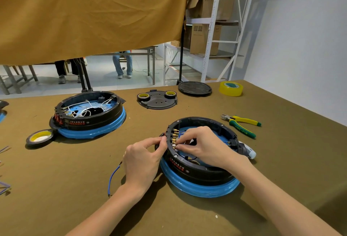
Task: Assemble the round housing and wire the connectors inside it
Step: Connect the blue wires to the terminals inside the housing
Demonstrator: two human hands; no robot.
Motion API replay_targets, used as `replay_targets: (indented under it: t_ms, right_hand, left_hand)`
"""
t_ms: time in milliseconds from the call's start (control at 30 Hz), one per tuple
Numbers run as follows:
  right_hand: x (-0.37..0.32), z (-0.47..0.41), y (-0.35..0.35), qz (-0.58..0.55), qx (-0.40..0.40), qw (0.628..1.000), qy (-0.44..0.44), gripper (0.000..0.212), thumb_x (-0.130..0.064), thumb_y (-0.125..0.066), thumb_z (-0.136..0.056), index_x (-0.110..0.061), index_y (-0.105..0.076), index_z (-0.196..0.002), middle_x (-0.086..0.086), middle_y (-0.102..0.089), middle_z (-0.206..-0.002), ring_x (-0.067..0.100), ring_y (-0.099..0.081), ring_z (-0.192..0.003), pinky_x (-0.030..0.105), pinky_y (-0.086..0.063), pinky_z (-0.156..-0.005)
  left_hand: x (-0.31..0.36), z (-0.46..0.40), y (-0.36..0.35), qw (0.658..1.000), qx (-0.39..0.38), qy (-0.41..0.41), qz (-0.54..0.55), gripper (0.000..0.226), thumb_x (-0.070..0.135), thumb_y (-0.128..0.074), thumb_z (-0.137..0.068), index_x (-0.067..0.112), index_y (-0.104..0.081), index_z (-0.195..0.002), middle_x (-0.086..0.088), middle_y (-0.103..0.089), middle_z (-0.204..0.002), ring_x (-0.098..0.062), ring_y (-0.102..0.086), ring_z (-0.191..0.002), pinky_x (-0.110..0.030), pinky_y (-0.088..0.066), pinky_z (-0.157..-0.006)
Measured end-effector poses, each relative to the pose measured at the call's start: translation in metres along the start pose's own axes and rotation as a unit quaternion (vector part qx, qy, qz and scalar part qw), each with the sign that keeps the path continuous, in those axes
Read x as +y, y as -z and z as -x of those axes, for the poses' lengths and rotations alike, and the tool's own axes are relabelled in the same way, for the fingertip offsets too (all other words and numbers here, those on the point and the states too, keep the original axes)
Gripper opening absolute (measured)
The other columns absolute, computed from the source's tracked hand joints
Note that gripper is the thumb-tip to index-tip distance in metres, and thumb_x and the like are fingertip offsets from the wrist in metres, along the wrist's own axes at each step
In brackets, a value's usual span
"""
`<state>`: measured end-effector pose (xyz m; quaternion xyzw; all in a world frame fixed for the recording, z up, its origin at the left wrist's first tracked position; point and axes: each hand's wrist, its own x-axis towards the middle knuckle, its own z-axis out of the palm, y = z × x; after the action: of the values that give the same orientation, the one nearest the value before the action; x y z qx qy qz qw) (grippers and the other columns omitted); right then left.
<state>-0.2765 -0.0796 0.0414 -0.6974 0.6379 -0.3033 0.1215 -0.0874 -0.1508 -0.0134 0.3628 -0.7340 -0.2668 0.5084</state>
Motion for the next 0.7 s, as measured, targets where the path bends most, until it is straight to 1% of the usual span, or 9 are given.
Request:
replay_targets:
  t_ms: [67, 167, 267, 367, 467, 600, 667, 700]
  right_hand:
    - [-0.0001, 0.0004, 0.0007, -0.006, 0.016, 1.0, -0.005, 0.017, -0.027, -0.071, -0.096, -0.022, -0.081, -0.109, -0.012, -0.076, -0.099, 0.0, -0.067, -0.093, 0.026, -0.057, -0.087]
    - [0.0002, -0.0004, 0.0022, -0.016, 0.03, 0.999, -0.013, 0.017, -0.025, -0.071, -0.096, -0.021, -0.081, -0.109, -0.01, -0.078, -0.101, -0.001, -0.069, -0.095, 0.023, -0.057, -0.088]
    - [-0.0007, -0.0006, 0.0014, -0.02, 0.017, 1.0, -0.009, 0.016, -0.025, -0.073, -0.094, -0.023, -0.081, -0.108, -0.012, -0.077, -0.097, -0.001, -0.068, -0.094, 0.022, -0.057, -0.086]
    - [-0.0004, -0.0006, -0.0008, -0.004, 0.017, 1.0, 0.007, 0.016, -0.024, -0.075, -0.093, -0.023, -0.081, -0.108, -0.018, -0.073, -0.092, -0.002, -0.067, -0.091, 0.021, -0.056, -0.083]
    - [0.0007, -0.001, -0.0029, 0.008, 0.025, 0.999, 0.021, 0.015, -0.022, -0.076, -0.092, -0.022, -0.082, -0.106, -0.016, -0.073, -0.092, 0.0, -0.066, -0.089, 0.023, -0.056, -0.081]
    - [-0.0007, -0.0016, -0.0043, 0.025, 0.027, 0.999, 0.032, 0.015, -0.022, -0.075, -0.092, -0.022, -0.082, -0.106, -0.011, -0.073, -0.093, 0.004, -0.066, -0.086, 0.029, -0.057, -0.079]
    - [-0.0022, -0.001, -0.0038, 0.028, 0.023, 0.999, 0.034, 0.015, -0.023, -0.075, -0.093, -0.023, -0.082, -0.107, -0.011, -0.073, -0.094, 0.004, -0.066, -0.087, 0.029, -0.057, -0.079]
    - [-0.003, -0.0007, -0.0035, 0.032, 0.022, 0.999, 0.035, 0.015, -0.024, -0.075, -0.093, -0.023, -0.082, -0.107, -0.011, -0.072, -0.094, 0.004, -0.064, -0.087, 0.029, -0.056, -0.08]
  left_hand:
    - [0.0006, -0.0006, -0.0005, 1.0, -0.001, 0.004, 0.001, 0.027, 0.04, -0.07, -0.09, 0.022, -0.08, -0.106, 0.013, -0.078, -0.099, 0.007, -0.07, -0.083, -0.012, -0.056, -0.069]
    - [0.002, 0.0, -0.0006, 1.0, -0.006, 0.011, 0.005, 0.023, 0.038, -0.071, -0.09, 0.023, -0.08, -0.106, 0.014, -0.078, -0.099, 0.006, -0.07, -0.091, -0.008, -0.054, -0.074]
    - [0.0017, 0.0001, 0.0004, 1.0, -0.006, 0.014, 0.009, 0.021, 0.037, -0.071, -0.091, 0.025, -0.08, -0.105, 0.015, -0.078, -0.097, 0.007, -0.07, -0.09, -0.011, -0.056, -0.074]
    - [0.0007, -0.0001, -0.0002, 1.0, -0.005, 0.013, 0.011, 0.021, 0.036, -0.071, -0.091, 0.025, -0.08, -0.106, 0.015, -0.078, -0.097, 0.007, -0.07, -0.09, -0.011, -0.056, -0.074]
    - [0.0008, 0.0007, -0.0013, 1.0, -0.002, 0.011, 0.01, 0.02, 0.036, -0.071, -0.091, 0.024, -0.08, -0.106, 0.015, -0.077, -0.097, 0.006, -0.071, -0.09, -0.011, -0.056, -0.074]
    - [0.0011, 0.0007, -0.0017, 1.0, 0.0, 0.005, 0.017, 0.023, 0.036, -0.069, -0.092, 0.023, -0.08, -0.106, 0.014, -0.078, -0.097, 0.006, -0.071, -0.09, -0.019, -0.06, -0.076]
    - [0.002, 0.0026, -0.0028, 1.0, -0.002, -0.003, 0.02, 0.022, 0.035, -0.068, -0.093, 0.023, -0.079, -0.107, 0.013, -0.078, -0.1, 0.007, -0.07, -0.091, -0.018, -0.06, -0.076]
    - [0.0027, 0.0048, -0.0034, 1.0, -0.002, -0.011, 0.019, 0.019, 0.033, -0.067, -0.094, 0.025, -0.077, -0.109, 0.014, -0.076, -0.103, 0.01, -0.069, -0.092, -0.015, -0.058, -0.076]
